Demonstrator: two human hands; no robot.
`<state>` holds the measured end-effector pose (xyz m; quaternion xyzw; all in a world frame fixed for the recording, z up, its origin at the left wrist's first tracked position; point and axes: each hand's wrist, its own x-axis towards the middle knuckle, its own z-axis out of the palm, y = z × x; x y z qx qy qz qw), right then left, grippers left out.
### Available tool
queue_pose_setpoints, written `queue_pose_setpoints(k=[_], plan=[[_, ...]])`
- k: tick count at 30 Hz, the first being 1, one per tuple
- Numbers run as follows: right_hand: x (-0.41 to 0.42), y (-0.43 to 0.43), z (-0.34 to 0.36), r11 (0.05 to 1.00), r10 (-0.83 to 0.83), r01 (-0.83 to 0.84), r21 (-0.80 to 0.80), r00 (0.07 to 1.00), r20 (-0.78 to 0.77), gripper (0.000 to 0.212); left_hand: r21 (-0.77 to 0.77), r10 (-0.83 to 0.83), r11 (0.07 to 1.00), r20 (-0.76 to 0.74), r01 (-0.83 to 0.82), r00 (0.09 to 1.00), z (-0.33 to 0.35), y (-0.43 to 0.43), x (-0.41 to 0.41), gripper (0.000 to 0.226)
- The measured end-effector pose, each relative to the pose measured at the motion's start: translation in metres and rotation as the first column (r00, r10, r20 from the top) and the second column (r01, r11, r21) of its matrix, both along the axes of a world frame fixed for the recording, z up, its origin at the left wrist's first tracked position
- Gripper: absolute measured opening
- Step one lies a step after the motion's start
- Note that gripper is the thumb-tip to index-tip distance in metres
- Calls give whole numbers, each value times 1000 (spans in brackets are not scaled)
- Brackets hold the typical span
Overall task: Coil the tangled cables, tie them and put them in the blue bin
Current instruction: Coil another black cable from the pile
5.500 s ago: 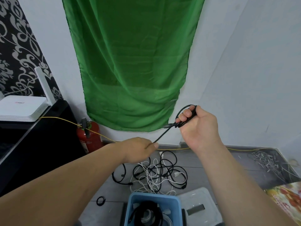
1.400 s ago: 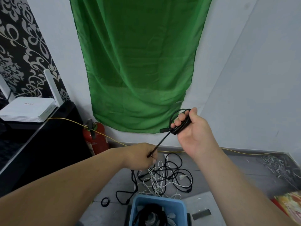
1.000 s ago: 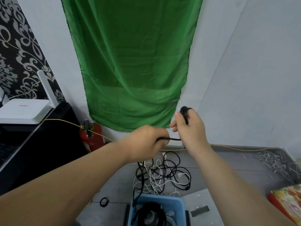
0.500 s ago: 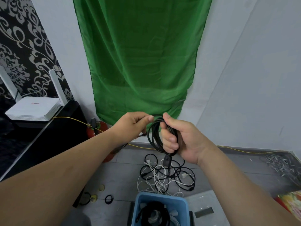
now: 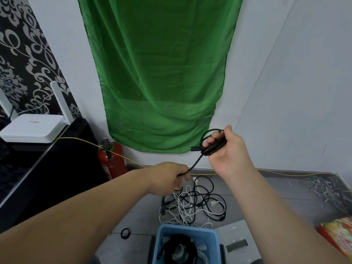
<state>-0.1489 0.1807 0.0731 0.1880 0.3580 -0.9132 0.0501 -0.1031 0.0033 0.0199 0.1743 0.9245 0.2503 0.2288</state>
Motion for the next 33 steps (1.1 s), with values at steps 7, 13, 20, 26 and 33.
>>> queue_pose_setpoints(k=[7, 13, 20, 26, 33], plan=[[3, 4, -10, 836, -38, 121, 536, 986, -163, 17, 5, -82, 996, -140, 84, 987, 22, 15, 3, 8], [10, 0, -19, 390, 207, 212, 896, 928, -310, 14, 256, -30, 961, -265, 100, 964, 39, 18, 3, 8], [19, -7, -11, 263, 466, -86, 961, 884, -48, 28, 203, -2, 956, -716, 211, 698, 52, -7, -13, 7], [24, -2, -8, 287, 651, -380, 879, 751, 112, 36, 242, 52, 961, -631, 133, 774, 46, -26, -21, 15], [31, 14, -14, 119, 784, -508, 853, 576, 233, 34, 160, 398, 908, -616, -387, 680, 29, -71, -35, 31]])
